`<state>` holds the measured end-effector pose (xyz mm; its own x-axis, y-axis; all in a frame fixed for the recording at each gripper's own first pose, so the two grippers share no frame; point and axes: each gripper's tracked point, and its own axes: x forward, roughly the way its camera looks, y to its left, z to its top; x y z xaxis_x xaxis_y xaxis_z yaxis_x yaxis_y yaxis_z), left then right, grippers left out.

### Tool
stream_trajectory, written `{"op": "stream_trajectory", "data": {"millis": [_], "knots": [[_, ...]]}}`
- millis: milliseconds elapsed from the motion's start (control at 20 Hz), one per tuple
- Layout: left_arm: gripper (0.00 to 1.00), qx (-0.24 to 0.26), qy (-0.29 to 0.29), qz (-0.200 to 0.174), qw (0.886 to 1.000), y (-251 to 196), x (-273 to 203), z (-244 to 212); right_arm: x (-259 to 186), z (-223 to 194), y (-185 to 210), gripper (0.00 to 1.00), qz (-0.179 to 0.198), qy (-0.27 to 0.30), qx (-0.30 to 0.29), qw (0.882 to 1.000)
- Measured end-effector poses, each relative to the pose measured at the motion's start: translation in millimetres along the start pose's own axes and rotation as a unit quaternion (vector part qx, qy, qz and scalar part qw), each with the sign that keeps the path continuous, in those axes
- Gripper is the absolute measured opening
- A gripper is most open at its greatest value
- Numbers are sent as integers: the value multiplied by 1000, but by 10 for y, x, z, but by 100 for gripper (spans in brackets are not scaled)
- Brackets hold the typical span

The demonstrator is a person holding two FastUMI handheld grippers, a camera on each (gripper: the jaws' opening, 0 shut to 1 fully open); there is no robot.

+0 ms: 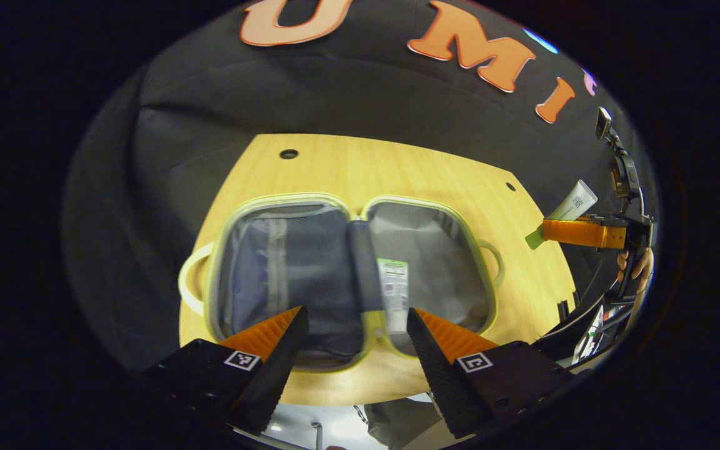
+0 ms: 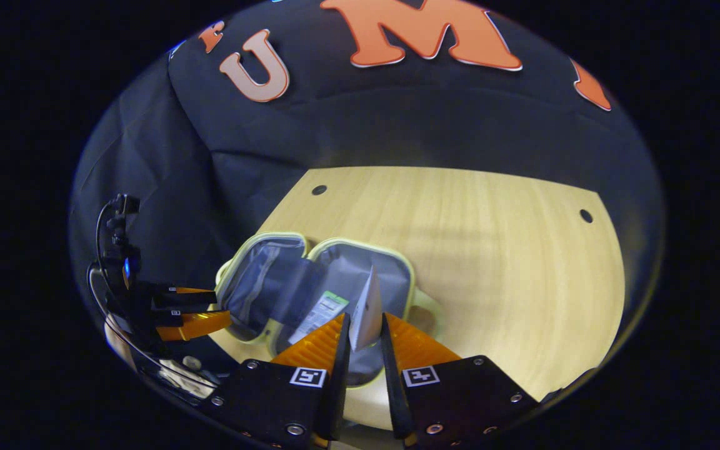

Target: First open the suitcase, pack the skin care products into it, and then close the suitcase.

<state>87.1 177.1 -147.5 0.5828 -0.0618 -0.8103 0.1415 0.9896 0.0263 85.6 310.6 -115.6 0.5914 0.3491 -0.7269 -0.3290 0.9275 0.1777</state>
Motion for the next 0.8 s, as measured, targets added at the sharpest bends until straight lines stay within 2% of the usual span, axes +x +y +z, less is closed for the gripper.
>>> {"op": "stream_trajectory", "data": {"millis": [200,300,450,550,650,700,750,800], "knots": [[98,-26,-7,42,999,390,-123,-261,346,-214,312,31,24,57,-13,998],[98,-37,-10,57,998,517,-174,-315,516,-409,294,31,17,97,-16,995],[98,-52,-15,64,996,632,-262,-395,709,-652,254,31,2,132,-26,991],[98,-62,-14,66,996,674,-296,-434,772,-749,299,30,5,148,-24,989],[100,-67,-15,65,995,713,-293,-446,809,-788,307,32,2,152,-23,988],[98,-69,-16,65,995,739,-290,-442,814,-785,312,33,0,153,-21,988],[98,-72,-18,63,995,751,-294,-437,809,-785,317,46,0,151,-19,988],[98,-76,-20,61,995,760,-289,-423,792,-755,315,41,-1,148,-16,989]]}}
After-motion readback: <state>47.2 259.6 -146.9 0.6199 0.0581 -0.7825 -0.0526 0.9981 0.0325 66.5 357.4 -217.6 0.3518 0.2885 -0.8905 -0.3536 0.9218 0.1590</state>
